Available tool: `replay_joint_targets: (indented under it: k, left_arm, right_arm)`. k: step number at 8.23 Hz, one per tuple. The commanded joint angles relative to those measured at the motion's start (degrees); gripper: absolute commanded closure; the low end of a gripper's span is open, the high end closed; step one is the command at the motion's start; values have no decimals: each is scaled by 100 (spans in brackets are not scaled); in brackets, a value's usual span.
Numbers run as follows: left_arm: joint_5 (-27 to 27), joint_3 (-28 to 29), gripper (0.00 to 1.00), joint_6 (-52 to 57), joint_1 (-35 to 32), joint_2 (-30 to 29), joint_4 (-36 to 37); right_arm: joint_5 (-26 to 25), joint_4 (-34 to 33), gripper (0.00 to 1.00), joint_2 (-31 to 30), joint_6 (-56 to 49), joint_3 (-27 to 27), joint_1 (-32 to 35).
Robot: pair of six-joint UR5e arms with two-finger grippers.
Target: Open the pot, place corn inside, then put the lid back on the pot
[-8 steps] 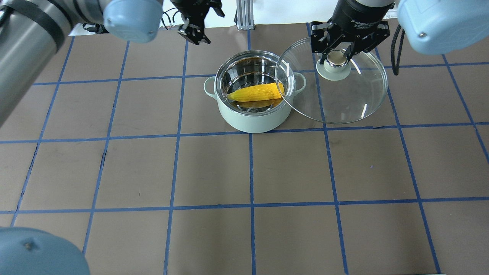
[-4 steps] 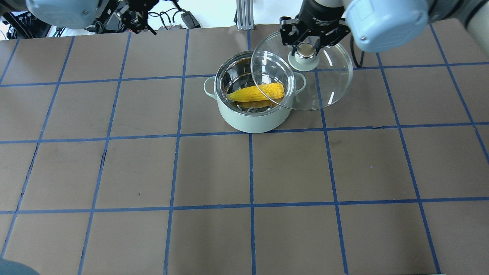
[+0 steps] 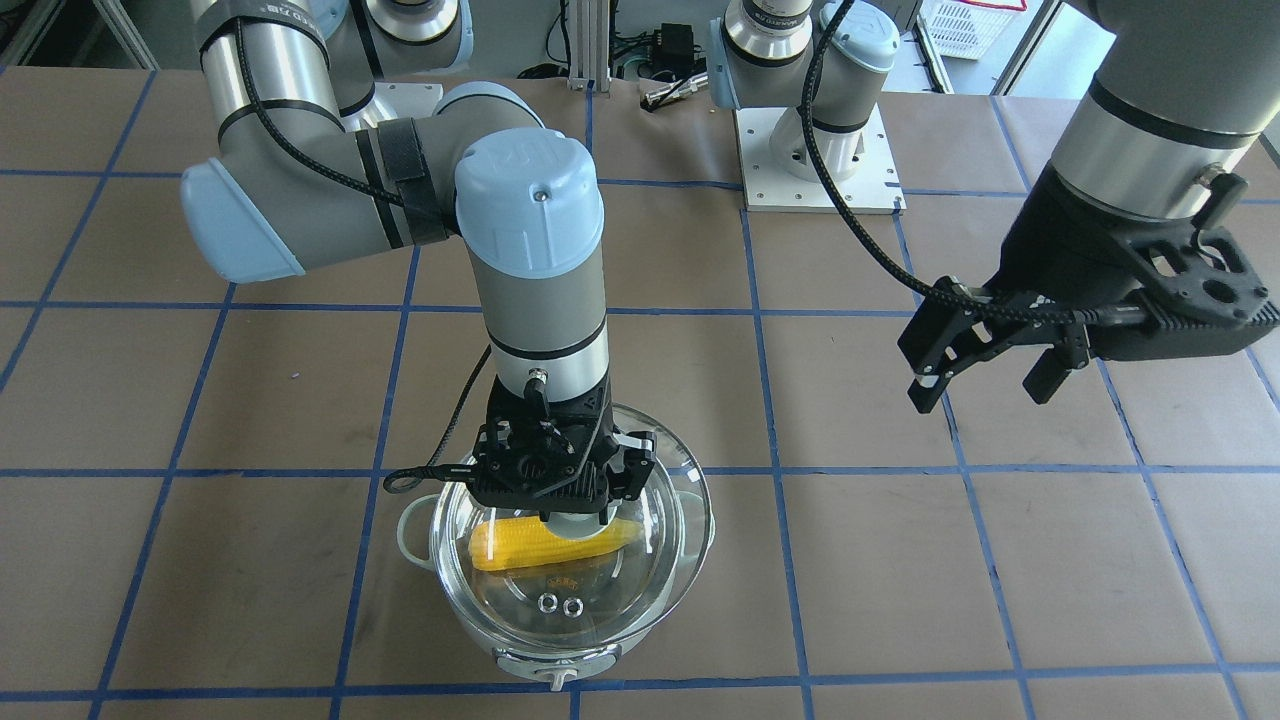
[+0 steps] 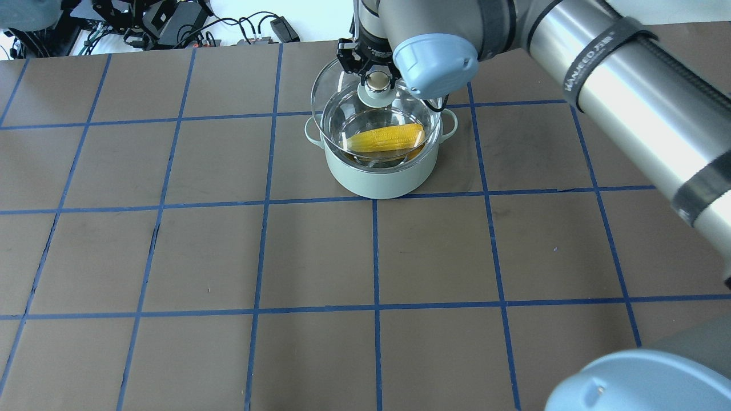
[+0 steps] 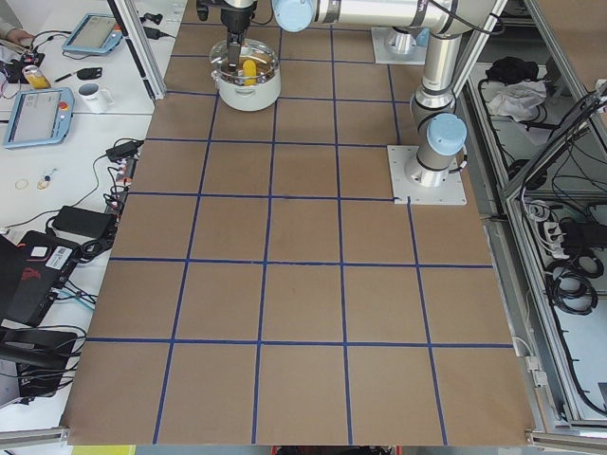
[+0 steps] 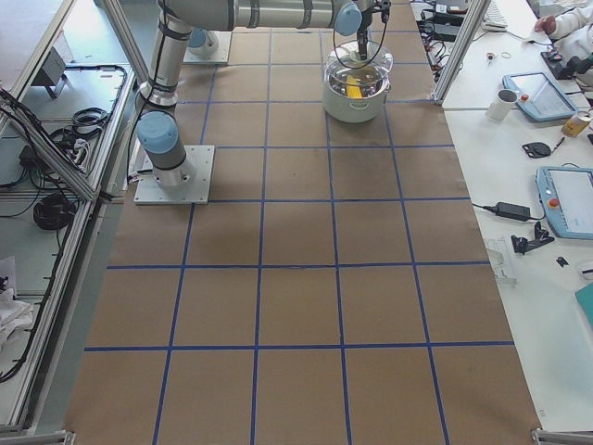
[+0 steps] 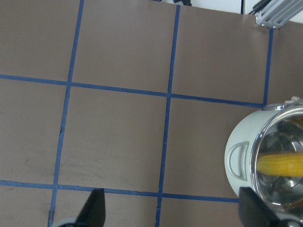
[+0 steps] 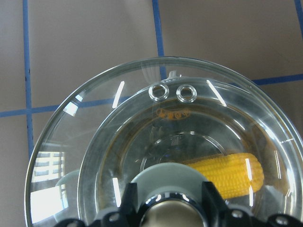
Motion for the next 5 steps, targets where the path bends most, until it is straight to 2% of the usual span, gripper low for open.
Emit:
replay_joint_targets:
  k: [1, 2, 3, 5]
  left_arm:
    - [9, -272, 0, 937, -5, 556, -718]
    - [0, -561, 0, 1523, -40, 776, -745]
    - [-9, -825, 0, 1677, -41, 935, -719]
    - [-88, -1003, 0, 1582, -32, 1068, -622]
  right_arm:
    - [-158, 302, 79, 125, -132, -102, 16]
    - [-219, 366, 79, 108, -19, -111, 16]
    - [-289, 375, 79, 125, 8, -111, 16]
    - [-299, 358, 79, 160, 95, -111, 16]
